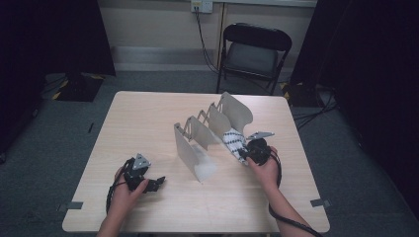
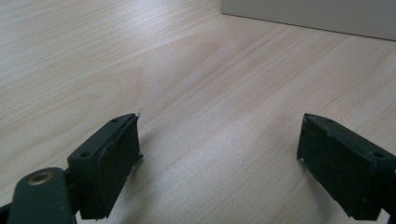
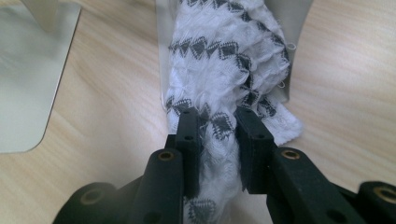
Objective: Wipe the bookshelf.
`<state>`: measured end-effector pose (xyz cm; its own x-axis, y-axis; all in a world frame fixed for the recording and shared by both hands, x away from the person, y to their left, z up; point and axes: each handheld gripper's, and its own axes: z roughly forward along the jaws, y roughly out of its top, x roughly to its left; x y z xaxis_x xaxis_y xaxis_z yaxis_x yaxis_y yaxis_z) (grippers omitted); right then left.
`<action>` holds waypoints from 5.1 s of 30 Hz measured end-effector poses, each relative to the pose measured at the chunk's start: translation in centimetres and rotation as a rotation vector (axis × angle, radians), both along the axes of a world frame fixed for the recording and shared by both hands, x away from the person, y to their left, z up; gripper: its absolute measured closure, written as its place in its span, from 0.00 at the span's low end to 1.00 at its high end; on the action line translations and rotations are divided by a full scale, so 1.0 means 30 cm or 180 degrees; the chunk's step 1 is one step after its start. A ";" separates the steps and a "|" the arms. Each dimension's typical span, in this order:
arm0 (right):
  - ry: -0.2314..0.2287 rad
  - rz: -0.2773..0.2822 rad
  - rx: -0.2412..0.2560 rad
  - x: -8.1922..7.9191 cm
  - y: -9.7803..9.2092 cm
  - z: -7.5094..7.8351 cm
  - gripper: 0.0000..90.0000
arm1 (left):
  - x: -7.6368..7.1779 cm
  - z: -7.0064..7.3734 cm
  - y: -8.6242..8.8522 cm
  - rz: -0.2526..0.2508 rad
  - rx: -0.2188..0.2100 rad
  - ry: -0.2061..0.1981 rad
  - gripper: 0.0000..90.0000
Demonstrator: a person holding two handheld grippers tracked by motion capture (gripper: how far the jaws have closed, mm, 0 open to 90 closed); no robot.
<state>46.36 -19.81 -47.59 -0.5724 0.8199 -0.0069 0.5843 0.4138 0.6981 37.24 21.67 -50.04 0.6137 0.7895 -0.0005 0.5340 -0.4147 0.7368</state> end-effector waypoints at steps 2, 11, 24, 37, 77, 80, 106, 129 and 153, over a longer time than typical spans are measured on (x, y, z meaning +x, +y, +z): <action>-0.0002 0.0027 -0.0025 0.013 0.018 0.002 0.81 | 0.000 0.000 0.000 -0.0002 -0.0002 0.0003 0.14; -0.0011 0.0012 -0.0023 0.066 0.055 -0.006 0.75 | 0.002 0.000 0.001 -0.0009 0.0010 -0.0003 0.14; -0.0092 -0.0025 0.0028 -0.024 -0.002 0.039 0.70 | 0.002 0.000 0.000 -0.0006 0.0006 -0.0005 0.14; 0.0045 0.0021 0.0072 0.054 0.079 0.006 0.83 | 0.004 0.000 0.001 -0.0022 0.0018 -0.0002 0.14; 0.0110 0.0131 -0.0012 0.023 0.079 -0.005 0.83 | 0.005 0.000 0.000 -0.0022 0.0016 0.0003 0.13; 0.0108 0.0154 -0.0023 0.042 0.100 -0.005 0.81 | 0.006 0.000 0.000 -0.0021 0.0007 -0.0001 0.13; 0.0192 0.0014 0.0048 -0.059 -0.062 -0.013 0.81 | 0.006 -0.001 -0.001 -0.0018 0.0003 -0.0005 0.13; 0.0186 0.0138 0.0068 0.049 0.098 -0.016 0.79 | 0.006 -0.001 -0.001 -0.0019 0.0004 -0.0005 0.13; 0.0235 -0.0015 0.0080 -0.158 -0.105 -0.018 0.75 | 0.006 -0.001 -0.001 -0.0018 0.0004 -0.0005 0.13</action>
<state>41.62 -22.97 -48.12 -0.5668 0.8219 0.0557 0.6364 0.3939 0.6632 37.43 21.64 -50.06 0.6183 0.7859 0.0013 0.5306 -0.4186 0.7371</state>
